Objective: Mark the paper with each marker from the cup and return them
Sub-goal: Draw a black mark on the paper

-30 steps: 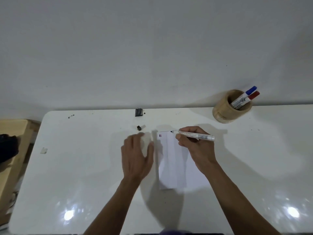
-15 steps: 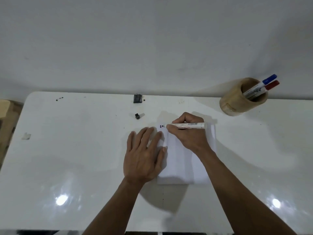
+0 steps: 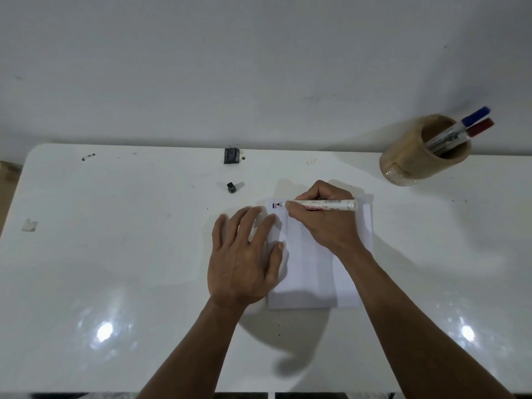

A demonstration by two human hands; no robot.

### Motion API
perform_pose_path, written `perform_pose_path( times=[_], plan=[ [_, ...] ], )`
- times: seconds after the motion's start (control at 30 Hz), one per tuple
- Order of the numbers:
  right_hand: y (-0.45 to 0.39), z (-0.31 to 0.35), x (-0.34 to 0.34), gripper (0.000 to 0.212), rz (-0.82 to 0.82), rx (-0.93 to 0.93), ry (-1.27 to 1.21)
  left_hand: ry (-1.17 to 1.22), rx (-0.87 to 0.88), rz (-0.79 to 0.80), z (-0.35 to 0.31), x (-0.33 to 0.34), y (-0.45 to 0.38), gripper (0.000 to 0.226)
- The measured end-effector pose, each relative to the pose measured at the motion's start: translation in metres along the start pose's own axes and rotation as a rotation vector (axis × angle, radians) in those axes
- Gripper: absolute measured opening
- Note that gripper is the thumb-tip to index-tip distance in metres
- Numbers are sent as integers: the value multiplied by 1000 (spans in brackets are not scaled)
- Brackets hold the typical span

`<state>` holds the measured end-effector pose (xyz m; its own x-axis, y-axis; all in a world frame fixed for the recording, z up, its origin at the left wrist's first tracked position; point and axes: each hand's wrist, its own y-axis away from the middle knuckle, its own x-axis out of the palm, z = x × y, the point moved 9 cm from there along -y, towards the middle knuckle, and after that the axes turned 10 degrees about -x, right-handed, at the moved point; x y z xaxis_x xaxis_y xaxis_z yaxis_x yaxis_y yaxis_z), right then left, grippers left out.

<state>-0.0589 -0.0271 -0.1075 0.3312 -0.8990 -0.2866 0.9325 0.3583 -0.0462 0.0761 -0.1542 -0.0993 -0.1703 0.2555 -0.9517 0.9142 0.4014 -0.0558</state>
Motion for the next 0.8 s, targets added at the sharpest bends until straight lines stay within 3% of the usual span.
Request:
perform_pose_path(
  times=[0.8],
  plan=[
    [-1,5,3,26,48,21,50,15,10,-44,2,-1,1,50]
  ],
)
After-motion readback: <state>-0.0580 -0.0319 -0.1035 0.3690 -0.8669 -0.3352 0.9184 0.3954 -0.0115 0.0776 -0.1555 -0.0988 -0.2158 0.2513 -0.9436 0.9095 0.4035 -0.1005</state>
